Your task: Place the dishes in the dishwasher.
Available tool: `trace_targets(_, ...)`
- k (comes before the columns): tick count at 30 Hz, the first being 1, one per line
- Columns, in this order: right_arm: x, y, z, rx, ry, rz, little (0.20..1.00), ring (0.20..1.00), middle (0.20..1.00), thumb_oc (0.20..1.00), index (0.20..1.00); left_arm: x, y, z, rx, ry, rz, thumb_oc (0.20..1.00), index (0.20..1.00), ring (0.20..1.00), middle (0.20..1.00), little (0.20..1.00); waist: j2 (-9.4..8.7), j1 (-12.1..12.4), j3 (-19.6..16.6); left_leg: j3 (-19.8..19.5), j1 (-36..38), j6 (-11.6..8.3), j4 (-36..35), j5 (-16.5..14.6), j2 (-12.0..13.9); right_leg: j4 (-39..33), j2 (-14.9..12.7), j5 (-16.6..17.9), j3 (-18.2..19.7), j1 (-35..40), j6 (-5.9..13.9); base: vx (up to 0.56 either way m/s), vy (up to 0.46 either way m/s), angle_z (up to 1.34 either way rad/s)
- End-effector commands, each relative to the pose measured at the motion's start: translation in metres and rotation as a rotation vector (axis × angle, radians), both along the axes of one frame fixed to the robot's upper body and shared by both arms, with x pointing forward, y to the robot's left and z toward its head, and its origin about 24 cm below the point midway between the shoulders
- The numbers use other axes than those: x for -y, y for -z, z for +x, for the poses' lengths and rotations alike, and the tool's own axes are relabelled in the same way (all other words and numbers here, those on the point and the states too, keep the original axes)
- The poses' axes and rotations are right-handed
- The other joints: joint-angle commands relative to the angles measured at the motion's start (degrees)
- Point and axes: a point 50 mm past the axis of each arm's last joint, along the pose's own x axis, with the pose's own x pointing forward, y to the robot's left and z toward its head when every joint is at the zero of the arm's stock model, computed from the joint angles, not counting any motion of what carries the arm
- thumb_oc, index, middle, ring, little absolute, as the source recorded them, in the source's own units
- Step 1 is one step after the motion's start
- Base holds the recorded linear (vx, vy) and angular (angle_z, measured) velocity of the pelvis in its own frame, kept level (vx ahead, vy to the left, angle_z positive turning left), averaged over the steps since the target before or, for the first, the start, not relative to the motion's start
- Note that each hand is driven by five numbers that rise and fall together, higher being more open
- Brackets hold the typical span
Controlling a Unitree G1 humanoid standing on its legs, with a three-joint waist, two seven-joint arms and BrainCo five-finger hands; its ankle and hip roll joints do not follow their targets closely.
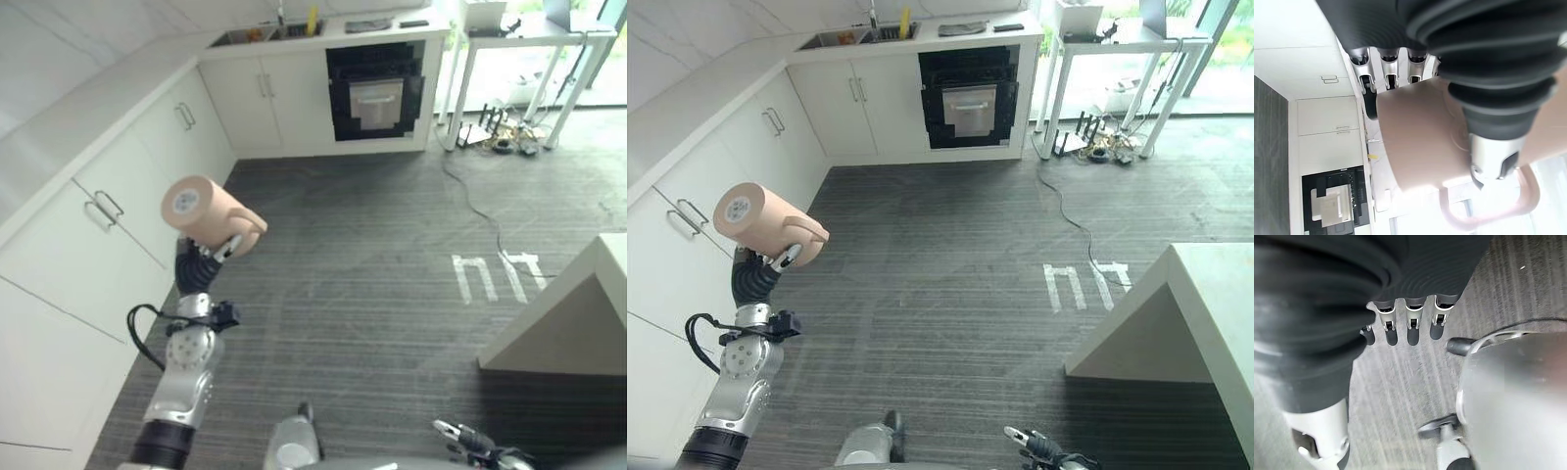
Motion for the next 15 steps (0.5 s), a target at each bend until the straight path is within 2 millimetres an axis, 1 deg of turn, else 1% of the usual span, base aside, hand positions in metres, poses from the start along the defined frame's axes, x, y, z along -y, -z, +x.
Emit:
trace_targets(1,0.008,-0.008,0.014,0.119,-0.007,-0.034,1.000,1.000,1.000,1.000,1.000,0.003,-0.030,0.001,0.160,0.050,0.083,0.200,0.200,0.200,0.200,0.200,-0.06,1.50,-0.73,1.00,2.62,-2.59,3.09,6.99,1.33,4.07,-4.61,0.45,-1.44,-0.49,2.84,0.29,0.347,0.09)
trace_targets(2,0.008,-0.008,0.016,0.127,-0.013,-0.028,1.000,1.000,1.000,1.000,1.000,0.002,-0.029,0.001,0.154,0.049,0.095,0.200,0.200,0.200,0.200,0.200,-0.23,1.81,-0.80,0.26,2.56,-1.95,3.50,5.61,0.65,5.42,-4.67,-0.38,-1.17,-0.64,2.81,0.30,0.348,-0.04)
trace_targets(3,0.008,-0.011,0.020,0.157,-0.013,-0.011,1.000,1.000,1.000,1.000,1.000,0.001,-0.029,0.003,0.142,0.062,0.126,0.200,0.200,0.200,0.200,0.200,-0.69,2.45,-1.08,-0.18,2.49,-0.35,4.44,2.19,-0.77,7.81,-4.76,-2.33,-1.23,-0.60,2.64,0.27,0.296,-0.42)
trace_targets(4,0.007,-0.012,0.024,0.185,-0.006,-0.001,1.000,1.000,1.000,1.000,1.000,-0.001,-0.030,0.004,0.134,0.082,0.155,0.200,0.200,0.200,0.200,0.200,-1.14,2.85,-1.52,0.78,2.47,0.98,4.95,-0.32,-1.81,9.06,-4.76,-3.87,-1.81,0.00,2.42,0.38,0.430,-0.56)
trace_targets(5,0.004,-0.015,0.032,0.227,0.011,0.017,1.000,1.000,1.000,1.000,1.000,-0.002,-0.032,0.005,0.124,0.115,0.196,0.200,0.200,0.200,0.200,0.200,-1.64,3.56,-2.23,0.63,2.66,3.03,5.60,-3.24,-4.21,12.25,-4.50,-5.97,-1.59,0.47,2.45,0.35,0.410,-0.43)
trace_targets(6,0.003,-0.017,0.036,0.252,0.028,0.027,1.000,1.000,1.000,1.000,1.000,-0.002,-0.033,0.006,0.121,0.141,0.215,0.200,0.200,0.200,0.200,0.200,-1.94,3.95,-2.66,0.21,3.03,4.21,5.54,-4.37,-5.97,14.38,-4.46,-6.10,-1.39,0.47,2.90,0.45,0.567,-0.10)
trace_targets(7,0.002,-0.023,0.050,0.313,0.059,0.031,1.000,1.000,1.000,1.000,1.000,-0.001,-0.038,0.008,0.117,0.199,0.260,0.200,0.200,0.200,0.200,0.200,-3.07,4.40,-3.62,-0.07,4.20,7.53,4.77,-6.93,-10.99,20.71,-4.37,-2.24,-0.79,0.35,5.36,0.47,0.670,0.21)
trace_targets(8,-0.004,-0.030,0.065,0.383,0.058,0.031,1.000,1.000,1.000,1.000,1.000,-0.001,-0.042,0.010,0.110,0.240,0.293,0.200,0.200,0.200,0.200,0.200,-4.18,4.44,-4.03,0.33,5.65,10.44,3.43,-8.69,-15.29,27.44,-5.44,5.68,0.07,-1.89,9.89,0.44,0.659,0.20)
trace_targets(9,-0.007,-0.034,0.072,0.418,0.023,0.028,1.000,1.000,1.000,1.000,1.000,-0.003,-0.042,0.010,0.111,0.242,0.300,0.200,0.200,0.200,0.200,0.200,-3.94,4.02,-4.01,1.01,6.70,11.31,2.71,-9.44,-16.12,29.89,-6.49,7.77,0.24,-4.19,11.14,0.27,0.424,0.49)
trace_targets(10,-0.009,-0.036,0.075,0.435,0.007,0.028,1.000,1.000,1.000,1.000,1.000,-0.005,-0.044,0.010,0.115,0.241,0.302,0.200,0.200,0.200,0.200,0.200,-3.75,3.74,-3.88,1.33,6.94,11.57,2.81,-10.01,-16.31,30.06,-6.65,7.76,0.31,-5.24,11.41,0.14,0.162,0.54)
trace_targets(11,-0.012,-0.039,0.080,0.460,-0.014,0.028,1.000,1.000,1.000,1.000,1.000,-0.008,-0.045,0.011,0.120,0.239,0.307,0.200,0.200,0.200,0.200,0.200,-3.68,3.42,-3.61,1.69,6.85,11.51,3.46,-10.71,-16.42,28.35,-6.38,7.13,0.29,-6.09,11.31,0.13,0.054,0.34)
trace_targets(12,-0.016,-0.043,0.087,0.495,-0.032,0.034,1.000,1.000,1.000,1.000,1.000,-0.009,-0.047,0.011,0.127,0.236,0.313,0.200,0.200,0.200,0.200,0.200,-3.77,3.12,-3.10,2.02,6.21,10.83,5.21,-11.44,-16.33,23.89,-5.69,5.96,0.07,-6.01,10.42,0.16,-0.019,0.03)
trace_targets(13,-0.019,-0.047,0.092,0.518,-0.041,0.042,1.000,1.000,1.000,1.000,1.000,-0.009,-0.049,0.012,0.133,0.232,0.315,0.200,0.200,0.200,0.200,0.200,-3.96,3.07,-2.68,1.99,5.35,9.67,7.14,-11.61,-15.89,16.84,-5.37,4.24,-0.37,-5.22,8.89,0.17,-0.097,-0.04)
trace_targets(14,-0.022,-0.051,0.097,0.544,-0.047,0.046,1.000,1.000,1.000,1.000,1.000,-0.006,-0.050,0.012,0.139,0.230,0.315,0.200,0.200,0.200,0.200,0.200,-3.84,3.02,-2.26,1.64,4.58,8.21,8.82,-11.46,-14.88,10.08,-5.43,2.94,-0.88,-3.82,7.04,0.17,-0.134,0.11)
trace_targets(15,-0.023,-0.056,0.101,0.571,-0.049,0.049,1.000,1.000,1.000,1.000,1.000,-0.001,-0.050,0.012,0.145,0.230,0.315,0.200,0.200,0.200,0.200,0.200,-3.24,2.96,-1.97,1.19,4.55,6.99,9.26,-10.94,-13.71,5.48,-6.01,2.62,-1.59,-3.08,5.72,0.18,-0.113,0.05)
